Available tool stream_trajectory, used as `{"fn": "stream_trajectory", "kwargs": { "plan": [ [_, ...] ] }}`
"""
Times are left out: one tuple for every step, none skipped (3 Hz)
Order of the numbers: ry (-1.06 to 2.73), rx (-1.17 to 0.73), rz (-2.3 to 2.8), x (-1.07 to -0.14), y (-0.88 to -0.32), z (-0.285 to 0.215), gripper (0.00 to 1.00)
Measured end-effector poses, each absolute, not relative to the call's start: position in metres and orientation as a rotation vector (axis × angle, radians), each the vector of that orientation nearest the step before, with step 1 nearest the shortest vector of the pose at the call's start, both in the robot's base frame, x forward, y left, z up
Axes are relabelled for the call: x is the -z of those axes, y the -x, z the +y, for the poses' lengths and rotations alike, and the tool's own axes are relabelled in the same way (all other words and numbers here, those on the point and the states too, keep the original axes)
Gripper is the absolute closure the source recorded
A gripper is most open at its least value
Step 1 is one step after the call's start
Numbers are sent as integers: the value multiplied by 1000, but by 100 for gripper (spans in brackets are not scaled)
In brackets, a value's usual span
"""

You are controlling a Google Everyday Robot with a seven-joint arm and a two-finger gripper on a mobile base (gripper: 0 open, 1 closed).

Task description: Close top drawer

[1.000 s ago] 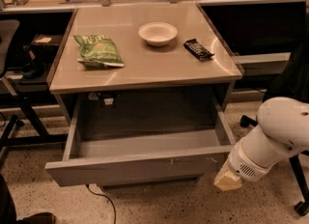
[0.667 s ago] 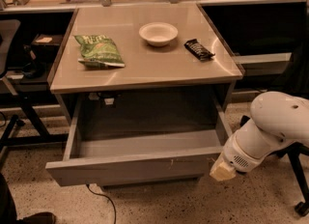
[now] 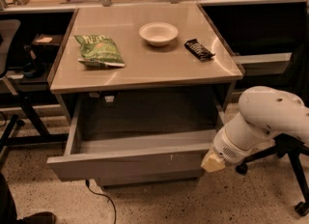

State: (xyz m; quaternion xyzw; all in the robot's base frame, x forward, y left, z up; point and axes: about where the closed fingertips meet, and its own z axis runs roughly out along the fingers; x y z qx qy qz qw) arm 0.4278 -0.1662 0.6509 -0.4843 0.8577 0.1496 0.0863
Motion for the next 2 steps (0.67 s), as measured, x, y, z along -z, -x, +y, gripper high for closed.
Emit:
{"fn": "stream_trajectory", "kwargs": {
  "plan": [
    [1443, -434, 2546, -649, -437, -160, 100],
    [1443, -434, 2546, -649, -437, -160, 81]
  ]
}}
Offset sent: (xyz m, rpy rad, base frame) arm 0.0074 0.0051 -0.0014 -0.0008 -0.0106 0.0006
